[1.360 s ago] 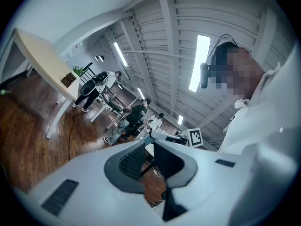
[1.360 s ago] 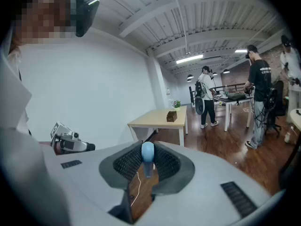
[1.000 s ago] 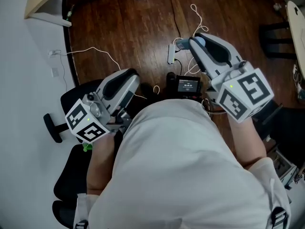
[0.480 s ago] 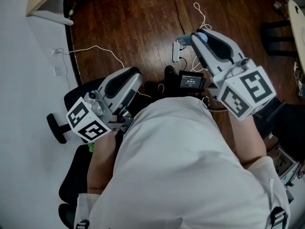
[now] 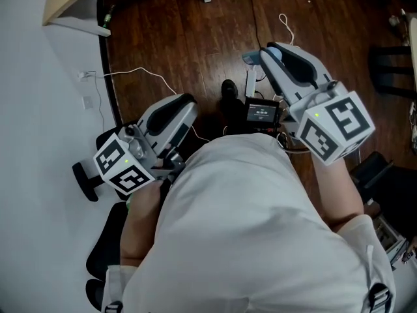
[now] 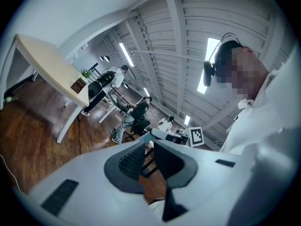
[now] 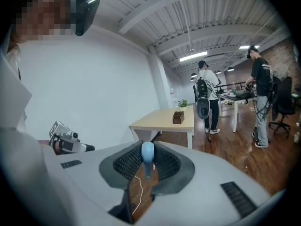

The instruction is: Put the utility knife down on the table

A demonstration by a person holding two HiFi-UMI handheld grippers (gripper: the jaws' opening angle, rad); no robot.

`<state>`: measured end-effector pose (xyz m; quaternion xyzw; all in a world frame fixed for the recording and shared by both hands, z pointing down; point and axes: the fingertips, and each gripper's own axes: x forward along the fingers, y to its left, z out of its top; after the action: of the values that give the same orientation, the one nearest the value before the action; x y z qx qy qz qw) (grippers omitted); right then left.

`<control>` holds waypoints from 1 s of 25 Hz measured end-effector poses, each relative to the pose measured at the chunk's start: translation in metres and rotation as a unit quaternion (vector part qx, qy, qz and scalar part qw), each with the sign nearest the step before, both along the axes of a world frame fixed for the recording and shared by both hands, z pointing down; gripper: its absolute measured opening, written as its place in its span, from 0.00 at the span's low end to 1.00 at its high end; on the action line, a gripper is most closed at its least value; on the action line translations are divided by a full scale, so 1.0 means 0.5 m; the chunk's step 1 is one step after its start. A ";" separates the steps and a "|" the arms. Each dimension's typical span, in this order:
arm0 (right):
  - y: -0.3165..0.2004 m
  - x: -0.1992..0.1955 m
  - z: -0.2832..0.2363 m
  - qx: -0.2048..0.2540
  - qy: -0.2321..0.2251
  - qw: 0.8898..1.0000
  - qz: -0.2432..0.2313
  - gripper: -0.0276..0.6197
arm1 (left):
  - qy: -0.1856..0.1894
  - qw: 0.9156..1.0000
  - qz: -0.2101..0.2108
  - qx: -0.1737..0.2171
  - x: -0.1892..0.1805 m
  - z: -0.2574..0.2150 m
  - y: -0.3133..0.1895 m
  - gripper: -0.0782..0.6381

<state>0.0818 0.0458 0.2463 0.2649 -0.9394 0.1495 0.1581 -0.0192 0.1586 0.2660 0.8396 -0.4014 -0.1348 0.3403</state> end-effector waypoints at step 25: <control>-0.232 -0.072 0.019 0.000 -0.009 0.998 -0.061 0.16 | -0.012 0.999 -0.031 0.004 -0.035 0.001 -0.255 0.18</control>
<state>0.0456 -0.0700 0.2557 0.2054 -0.9553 0.1417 0.1584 -0.0370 0.0313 0.2665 0.8297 -0.4303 -0.1368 0.3283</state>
